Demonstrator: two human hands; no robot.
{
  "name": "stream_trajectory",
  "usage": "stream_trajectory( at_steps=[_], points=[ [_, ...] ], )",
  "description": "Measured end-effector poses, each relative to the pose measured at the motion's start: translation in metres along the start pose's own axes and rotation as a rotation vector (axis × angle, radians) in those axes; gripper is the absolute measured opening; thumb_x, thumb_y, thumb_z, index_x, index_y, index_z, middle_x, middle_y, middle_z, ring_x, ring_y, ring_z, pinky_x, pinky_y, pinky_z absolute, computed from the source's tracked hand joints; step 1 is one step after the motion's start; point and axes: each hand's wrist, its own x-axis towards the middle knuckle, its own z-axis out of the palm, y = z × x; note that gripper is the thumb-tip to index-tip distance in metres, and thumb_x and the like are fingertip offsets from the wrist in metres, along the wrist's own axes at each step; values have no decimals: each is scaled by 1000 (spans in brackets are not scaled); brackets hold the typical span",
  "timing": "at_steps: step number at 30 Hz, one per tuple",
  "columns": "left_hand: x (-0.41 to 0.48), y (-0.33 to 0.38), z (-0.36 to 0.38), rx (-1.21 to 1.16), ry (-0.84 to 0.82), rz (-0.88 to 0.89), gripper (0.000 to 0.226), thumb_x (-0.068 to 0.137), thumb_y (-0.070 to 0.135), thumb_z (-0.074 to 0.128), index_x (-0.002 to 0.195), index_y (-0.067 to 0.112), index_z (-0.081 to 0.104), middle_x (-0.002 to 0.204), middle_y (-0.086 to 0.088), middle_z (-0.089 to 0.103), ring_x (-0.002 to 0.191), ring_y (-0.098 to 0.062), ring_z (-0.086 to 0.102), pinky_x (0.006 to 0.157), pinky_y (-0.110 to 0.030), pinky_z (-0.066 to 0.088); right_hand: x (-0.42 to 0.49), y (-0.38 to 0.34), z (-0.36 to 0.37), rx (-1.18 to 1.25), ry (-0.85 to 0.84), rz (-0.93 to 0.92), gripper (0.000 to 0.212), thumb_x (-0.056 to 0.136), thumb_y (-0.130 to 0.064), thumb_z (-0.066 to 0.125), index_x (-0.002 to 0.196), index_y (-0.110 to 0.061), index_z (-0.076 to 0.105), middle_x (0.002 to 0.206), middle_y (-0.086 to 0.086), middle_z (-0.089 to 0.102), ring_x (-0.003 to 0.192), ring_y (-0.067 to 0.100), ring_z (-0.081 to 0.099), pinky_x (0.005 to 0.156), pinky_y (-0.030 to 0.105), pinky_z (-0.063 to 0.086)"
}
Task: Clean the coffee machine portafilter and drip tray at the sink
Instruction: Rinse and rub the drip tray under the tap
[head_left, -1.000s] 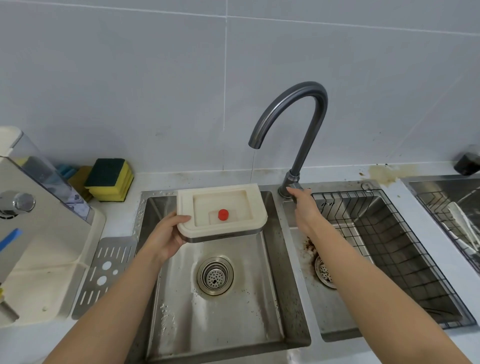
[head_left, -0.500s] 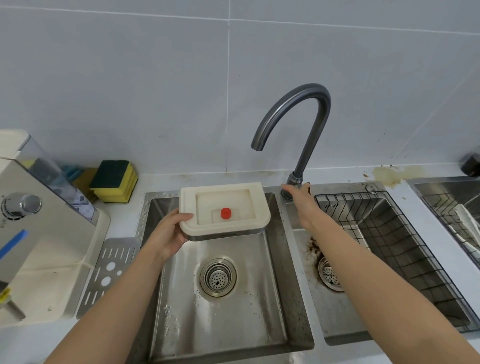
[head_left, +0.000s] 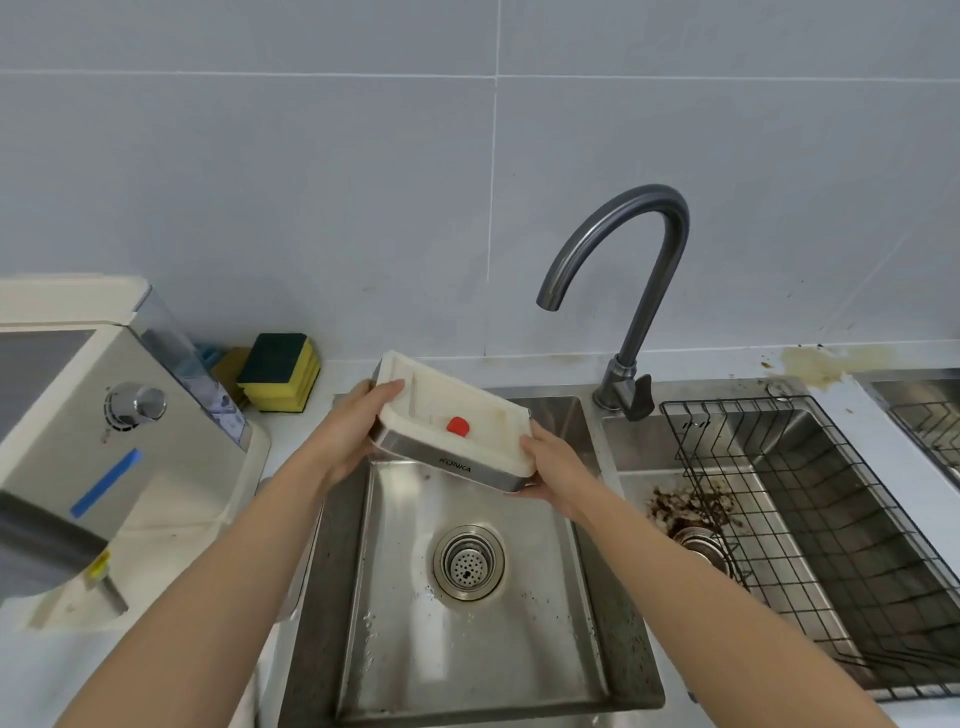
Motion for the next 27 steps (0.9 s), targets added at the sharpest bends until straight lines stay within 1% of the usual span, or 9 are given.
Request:
stream_trajectory(
  at_steps=[3,5,8,10,13,16,20,25,27],
  points=[
    [-3,15,0,102,-69,44,41,88,32,57,122,12,45,118,-13,57,95,-18,59,82,-32,48,-1,0,4,87,-19,70,34,99,-14,32,130,-18,45,116,12,50,104,29,52,76,45,54],
    [-6,22,-3,245,-121,78,72,74,37,70,134,16,38,136,1,47,114,-15,51,98,-30,38,-1,0,3,134,-26,113,30,97,-12,36,124,-9,49,104,12,50,91,27,53,68,42,57],
    [-7,29,-7,467,-136,53,120,53,52,76,149,19,11,155,7,14,143,-13,15,114,-33,16,-3,1,-2,135,-8,149,27,92,-5,38,107,-2,59,103,14,50,84,24,52,54,33,59],
    [-5,28,-5,564,-100,44,111,63,55,74,149,19,14,158,5,7,143,-12,12,114,-35,17,-4,2,-6,151,-39,173,25,90,-8,40,102,-7,62,102,15,55,87,25,55,53,33,59],
    [-4,23,1,548,-54,54,82,77,51,64,143,15,30,148,1,33,117,-8,37,94,-27,29,-5,2,-10,217,-126,224,26,88,-36,52,99,-16,65,98,11,61,91,27,60,66,41,58],
    [-3,14,4,529,-25,3,86,75,58,61,143,13,32,148,-4,35,131,-19,37,102,-34,30,-4,7,-14,274,-203,228,48,77,-55,59,102,-14,64,91,8,63,83,22,55,76,34,49],
    [-3,0,8,508,-24,-68,89,73,63,60,142,13,35,148,-9,37,135,-27,34,107,-42,28,-8,16,-12,336,-221,217,63,58,-52,73,106,-13,61,98,10,56,93,24,48,83,33,41],
    [-3,-8,17,517,-8,-98,75,76,61,59,133,14,47,142,-10,44,129,-28,40,107,-39,30,-15,16,-9,207,-203,197,33,78,-46,64,91,-16,64,81,3,61,78,18,57,77,30,47],
    [-1,4,22,484,54,-69,81,72,64,60,131,10,49,138,-12,48,125,-30,45,106,-40,35,-13,-1,-11,87,-80,108,38,76,-50,64,92,-16,64,87,4,62,88,21,58,89,38,49]
  ],
)
